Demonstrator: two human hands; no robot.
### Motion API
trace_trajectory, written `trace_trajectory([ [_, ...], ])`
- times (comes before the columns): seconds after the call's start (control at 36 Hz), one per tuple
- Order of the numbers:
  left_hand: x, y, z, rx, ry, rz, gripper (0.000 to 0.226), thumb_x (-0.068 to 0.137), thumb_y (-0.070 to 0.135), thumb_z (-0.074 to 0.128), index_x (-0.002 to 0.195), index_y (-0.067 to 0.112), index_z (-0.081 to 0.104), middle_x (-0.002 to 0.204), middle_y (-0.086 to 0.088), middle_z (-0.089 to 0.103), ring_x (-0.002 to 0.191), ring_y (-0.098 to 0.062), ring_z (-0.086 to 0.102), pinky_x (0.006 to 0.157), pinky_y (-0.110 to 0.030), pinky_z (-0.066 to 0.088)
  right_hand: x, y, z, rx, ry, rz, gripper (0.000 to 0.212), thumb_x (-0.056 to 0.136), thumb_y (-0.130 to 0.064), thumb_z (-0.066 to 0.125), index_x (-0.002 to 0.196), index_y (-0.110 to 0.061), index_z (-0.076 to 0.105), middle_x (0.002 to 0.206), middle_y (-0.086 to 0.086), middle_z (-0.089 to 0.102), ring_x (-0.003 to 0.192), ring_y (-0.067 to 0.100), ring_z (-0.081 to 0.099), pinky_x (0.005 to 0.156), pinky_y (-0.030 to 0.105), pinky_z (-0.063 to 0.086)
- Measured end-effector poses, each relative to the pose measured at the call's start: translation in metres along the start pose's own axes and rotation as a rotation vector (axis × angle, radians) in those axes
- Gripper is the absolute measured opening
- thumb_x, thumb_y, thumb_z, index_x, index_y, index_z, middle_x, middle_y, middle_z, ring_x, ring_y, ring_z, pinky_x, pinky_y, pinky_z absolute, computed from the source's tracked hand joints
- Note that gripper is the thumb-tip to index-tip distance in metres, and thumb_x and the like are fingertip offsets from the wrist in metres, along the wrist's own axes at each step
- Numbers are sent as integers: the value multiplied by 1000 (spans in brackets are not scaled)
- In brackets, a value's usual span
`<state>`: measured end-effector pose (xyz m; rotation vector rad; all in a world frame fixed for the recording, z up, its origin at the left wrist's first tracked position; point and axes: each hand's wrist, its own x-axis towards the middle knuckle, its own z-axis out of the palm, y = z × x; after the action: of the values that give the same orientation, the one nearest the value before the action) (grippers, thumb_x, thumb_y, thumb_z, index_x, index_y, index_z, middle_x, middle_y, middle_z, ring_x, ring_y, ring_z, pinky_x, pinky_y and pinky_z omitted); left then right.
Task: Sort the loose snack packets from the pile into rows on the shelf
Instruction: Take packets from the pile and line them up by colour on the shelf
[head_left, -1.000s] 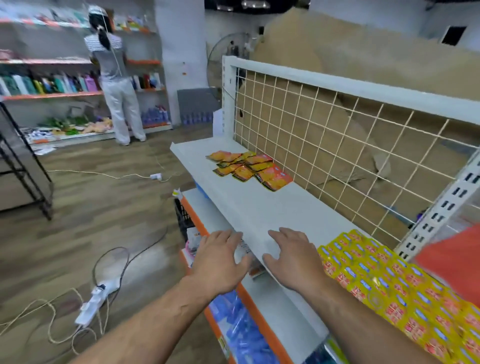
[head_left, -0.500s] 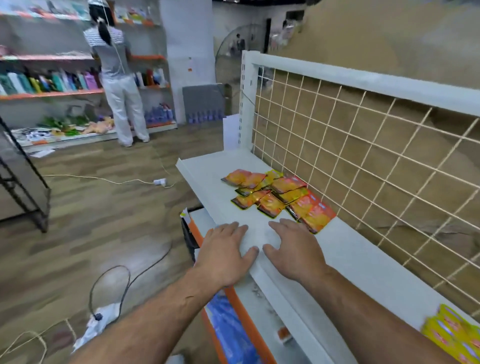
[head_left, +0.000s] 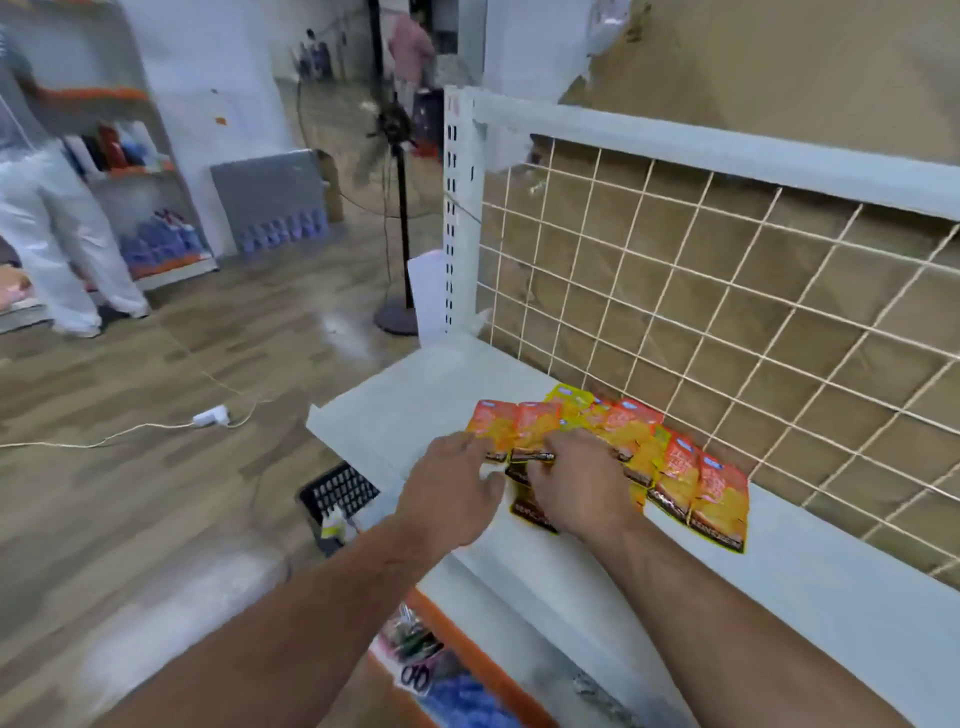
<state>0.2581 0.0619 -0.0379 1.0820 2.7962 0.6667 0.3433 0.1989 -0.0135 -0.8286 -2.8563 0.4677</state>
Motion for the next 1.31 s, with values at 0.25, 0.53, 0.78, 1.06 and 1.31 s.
trace_trajectory([
  [0.25,53,-16,4,5,14,-74,48,95,46,39,119,8,58,111,-16,62,104,-35,56,91,-41,42,34,-26,16,-108,-6,204,47,98,-52,42,123,-13,50,121,13,54,108,34,61,78,38,50],
  [0.53,72,-26,9,9,-62,-181,45,90,46,59,120,15,50,120,-5,54,115,-25,53,85,-36,47,54,-31,23,-65,-24,400,53,91,-50,59,125,-11,45,126,11,51,111,34,61,79,38,48],
  [0.78,79,-31,3,-120,-88,-290,21,87,30,55,104,19,61,106,-1,65,101,-24,62,73,-29,46,55,-29,19,-35,-4,368,30,93,-31,55,117,-14,51,119,11,55,103,35,62,67,33,40],
  [1.06,68,-26,-14,-516,-18,-477,11,80,10,63,87,8,72,90,-10,71,90,-29,67,78,-34,55,39,-9,-3,733,81,463,32,81,-18,73,58,-17,50,65,11,65,62,23,55,59,31,40],
  [1.31,14,13,-24,-938,43,-570,14,73,0,68,68,11,61,66,-5,62,61,-19,54,54,-24,38,0,6,-16,793,-77,304,37,86,-12,72,61,-18,44,64,9,60,42,6,50,43,20,31],
])
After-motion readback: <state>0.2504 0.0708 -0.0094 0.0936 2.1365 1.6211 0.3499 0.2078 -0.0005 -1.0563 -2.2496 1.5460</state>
